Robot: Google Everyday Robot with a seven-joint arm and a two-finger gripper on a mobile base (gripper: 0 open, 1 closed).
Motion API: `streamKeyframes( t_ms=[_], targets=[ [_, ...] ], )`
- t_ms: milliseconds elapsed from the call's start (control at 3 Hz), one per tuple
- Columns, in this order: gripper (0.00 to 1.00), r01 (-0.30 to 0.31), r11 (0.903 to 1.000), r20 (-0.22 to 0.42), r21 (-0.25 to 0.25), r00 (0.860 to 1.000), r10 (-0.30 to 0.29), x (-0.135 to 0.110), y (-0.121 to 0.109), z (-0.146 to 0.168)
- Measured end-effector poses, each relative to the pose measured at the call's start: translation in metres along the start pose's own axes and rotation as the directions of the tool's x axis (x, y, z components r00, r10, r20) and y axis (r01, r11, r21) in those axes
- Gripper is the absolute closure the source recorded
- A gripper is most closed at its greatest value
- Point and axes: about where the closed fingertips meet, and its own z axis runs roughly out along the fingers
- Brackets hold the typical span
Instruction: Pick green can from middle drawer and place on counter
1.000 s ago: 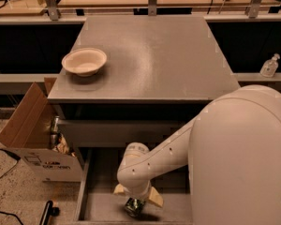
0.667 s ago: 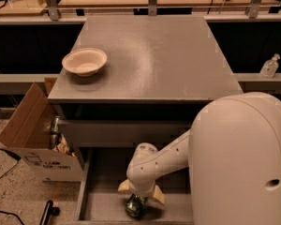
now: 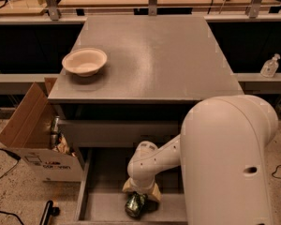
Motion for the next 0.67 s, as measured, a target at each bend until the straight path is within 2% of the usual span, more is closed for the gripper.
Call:
streamKeyframes(
  t_ms=[667],
  targets=[
    [0.64, 0.003, 1.0000, 0.027, 0.003, 1.000, -0.004, 0.0044, -0.0070, 0.0104]
  ],
)
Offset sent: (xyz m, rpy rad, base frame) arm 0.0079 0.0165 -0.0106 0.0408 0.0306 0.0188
